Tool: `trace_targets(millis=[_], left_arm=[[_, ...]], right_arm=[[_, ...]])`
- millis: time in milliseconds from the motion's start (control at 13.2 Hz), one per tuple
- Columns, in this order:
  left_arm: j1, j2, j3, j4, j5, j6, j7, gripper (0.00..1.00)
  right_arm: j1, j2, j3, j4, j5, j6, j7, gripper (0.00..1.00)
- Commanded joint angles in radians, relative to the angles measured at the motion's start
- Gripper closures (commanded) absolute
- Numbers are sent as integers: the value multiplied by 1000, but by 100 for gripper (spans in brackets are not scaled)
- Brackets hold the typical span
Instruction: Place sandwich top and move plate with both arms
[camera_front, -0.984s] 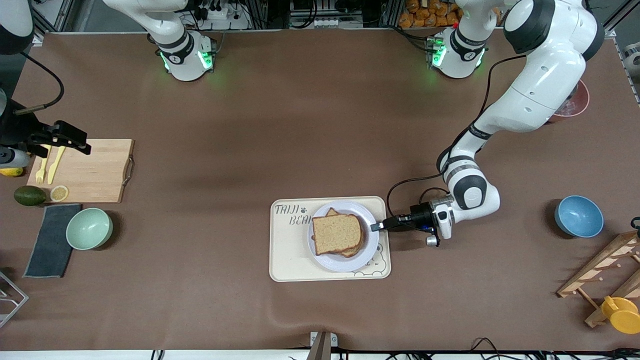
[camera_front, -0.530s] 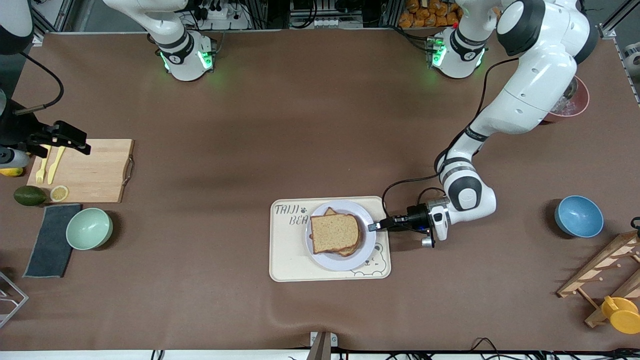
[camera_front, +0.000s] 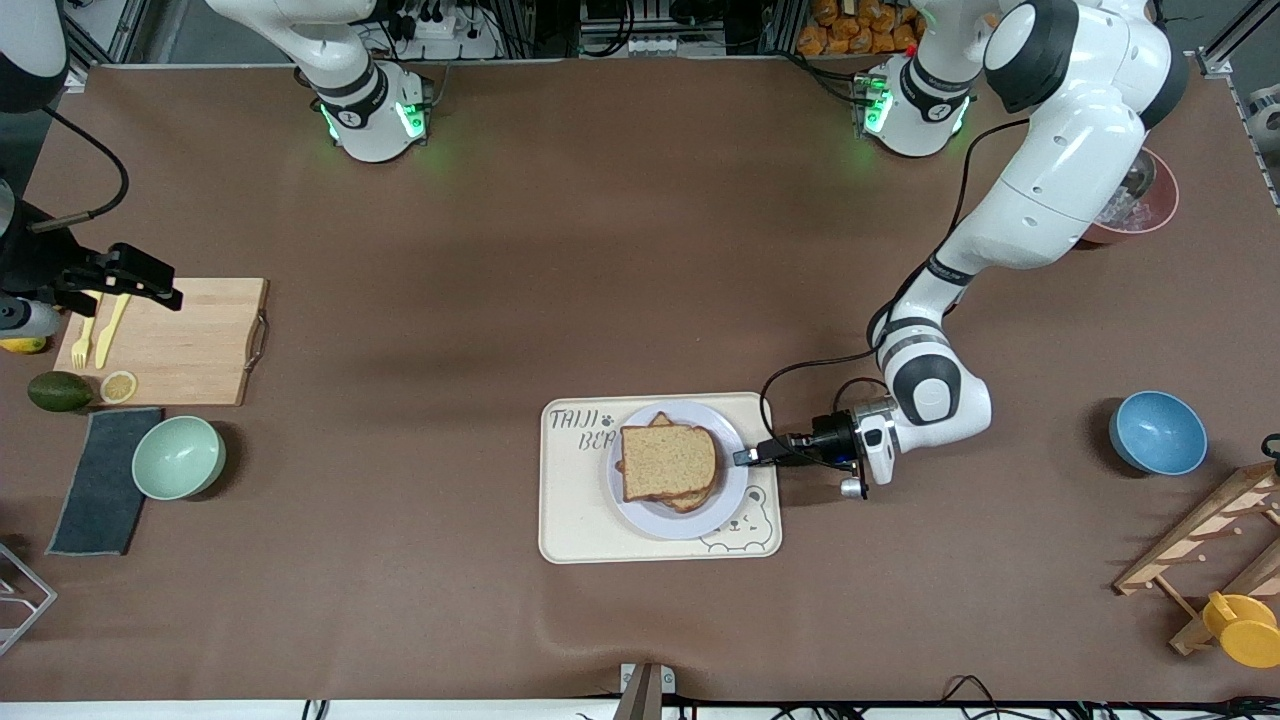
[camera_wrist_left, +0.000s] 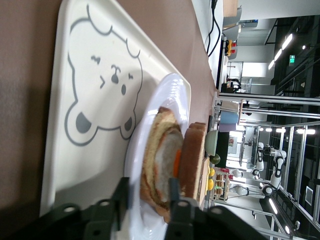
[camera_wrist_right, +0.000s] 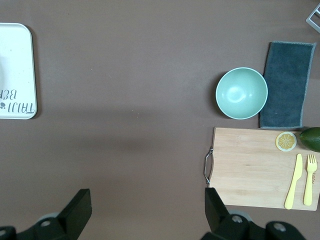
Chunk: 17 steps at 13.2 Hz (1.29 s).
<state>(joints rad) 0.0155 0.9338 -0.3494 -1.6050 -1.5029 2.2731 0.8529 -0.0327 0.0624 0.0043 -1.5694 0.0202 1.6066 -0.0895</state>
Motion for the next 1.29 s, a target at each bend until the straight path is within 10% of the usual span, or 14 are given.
trace_targets(millis=[0,606,1211], left_arm=[[-2,-18,7,14,26,-12,-79,0],[4,-95,12,1,185,-10,-282,0],[89,-274,12,16,821,-58,-678,0]], right_arm=[[-12,-3,8,-12,-3,9,11,0],[-12,0,8,-11,-3,15,11,0],[-9,4,8,-11,-3,16,13,0]])
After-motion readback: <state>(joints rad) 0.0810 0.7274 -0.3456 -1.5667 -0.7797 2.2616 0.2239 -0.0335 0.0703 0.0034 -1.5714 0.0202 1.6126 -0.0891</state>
